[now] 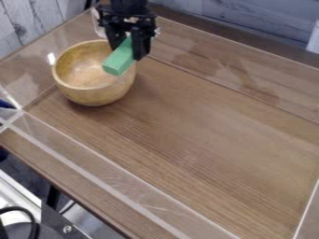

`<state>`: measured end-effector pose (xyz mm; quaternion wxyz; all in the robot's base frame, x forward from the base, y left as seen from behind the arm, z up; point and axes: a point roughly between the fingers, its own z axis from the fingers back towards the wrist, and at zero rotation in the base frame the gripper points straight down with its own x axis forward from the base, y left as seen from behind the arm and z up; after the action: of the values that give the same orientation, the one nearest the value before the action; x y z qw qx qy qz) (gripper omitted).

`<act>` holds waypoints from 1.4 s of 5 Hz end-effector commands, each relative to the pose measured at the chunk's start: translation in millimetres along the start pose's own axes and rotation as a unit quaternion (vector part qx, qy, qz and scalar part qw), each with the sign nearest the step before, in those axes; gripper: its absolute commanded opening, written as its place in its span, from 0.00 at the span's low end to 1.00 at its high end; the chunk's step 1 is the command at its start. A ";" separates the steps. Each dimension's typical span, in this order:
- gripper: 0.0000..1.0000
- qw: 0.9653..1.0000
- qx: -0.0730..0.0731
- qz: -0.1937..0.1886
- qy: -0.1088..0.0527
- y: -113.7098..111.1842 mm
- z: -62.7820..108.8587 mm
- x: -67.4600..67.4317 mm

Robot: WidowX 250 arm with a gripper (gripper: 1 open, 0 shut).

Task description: Remove the green block from inside the brown bowl and put it on the table

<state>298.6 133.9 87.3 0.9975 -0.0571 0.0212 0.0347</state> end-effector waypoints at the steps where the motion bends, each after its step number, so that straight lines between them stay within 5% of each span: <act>1: 0.00 0.999 0.020 0.009 -0.032 18.8 16.5 9.4; 3: 0.00 0.999 0.026 0.018 -0.024 32.2 4.3 8.2; 7: 0.00 0.999 0.009 -0.027 -0.038 -16.0 25.3 3.6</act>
<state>299.8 119.5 84.3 0.9975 -0.0652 0.0246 0.0115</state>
